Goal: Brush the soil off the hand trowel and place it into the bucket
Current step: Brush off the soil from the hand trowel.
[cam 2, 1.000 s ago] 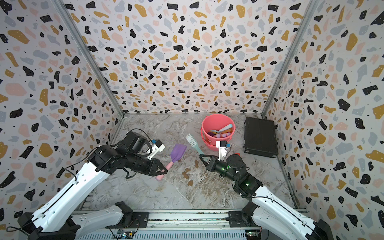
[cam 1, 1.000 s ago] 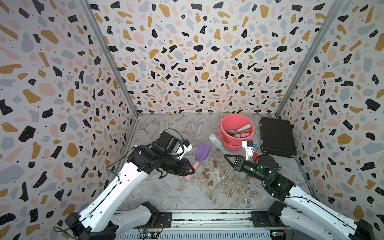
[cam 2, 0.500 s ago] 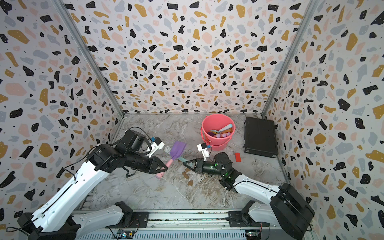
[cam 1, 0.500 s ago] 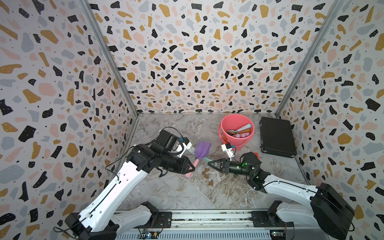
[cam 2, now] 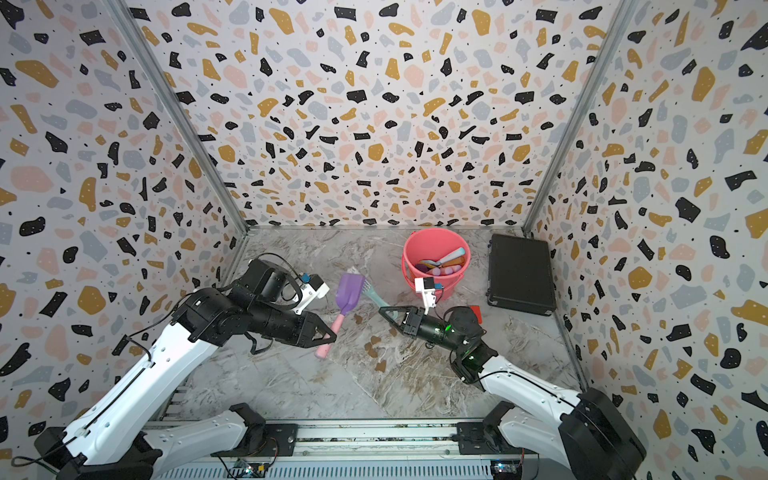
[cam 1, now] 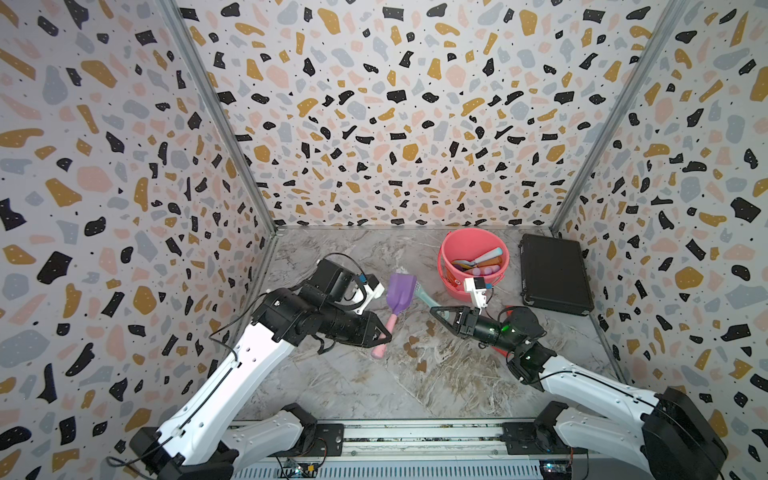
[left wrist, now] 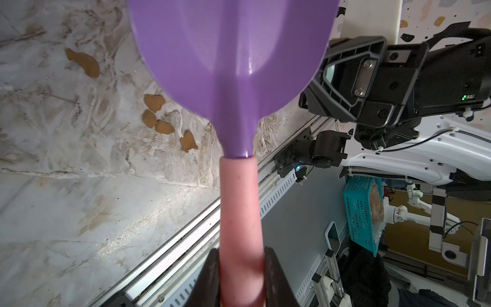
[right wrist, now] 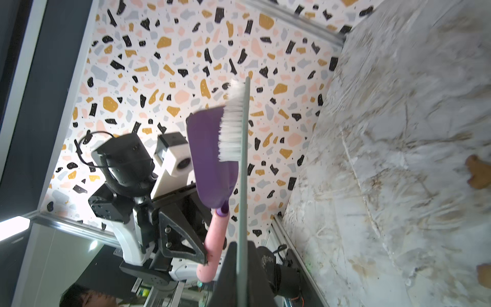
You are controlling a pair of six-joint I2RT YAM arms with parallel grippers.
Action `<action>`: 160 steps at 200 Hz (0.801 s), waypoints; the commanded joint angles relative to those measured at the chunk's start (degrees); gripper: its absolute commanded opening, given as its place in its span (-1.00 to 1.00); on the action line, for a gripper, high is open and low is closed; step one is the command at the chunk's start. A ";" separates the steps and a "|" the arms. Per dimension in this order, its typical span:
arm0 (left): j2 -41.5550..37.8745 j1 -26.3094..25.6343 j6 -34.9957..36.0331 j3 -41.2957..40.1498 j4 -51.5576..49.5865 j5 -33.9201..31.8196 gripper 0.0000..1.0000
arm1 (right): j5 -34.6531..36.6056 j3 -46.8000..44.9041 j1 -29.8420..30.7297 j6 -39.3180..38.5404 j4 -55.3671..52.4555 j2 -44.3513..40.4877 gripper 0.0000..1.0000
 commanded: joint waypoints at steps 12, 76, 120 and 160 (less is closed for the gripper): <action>-1.28 0.45 0.26 -0.86 1.41 2.95 -1.00 | 2.84 -0.83 -3.79 -3.71 -7.69 -5.96 -1.00; -0.51 0.56 0.58 0.78 1.45 1.74 -1.00 | -1.40 0.92 -4.70 -18.76 -35.66 -10.14 -1.00; 2.89 0.54 -1.62 3.57 5.20 3.96 -1.00 | -6.62 5.10 -4.57 -25.01 -43.39 -11.42 -1.00; 6.49 0.54 1.02 3.01 2.82 0.63 -1.00 | -8.88 8.26 -4.53 -21.61 -40.89 -12.45 -1.00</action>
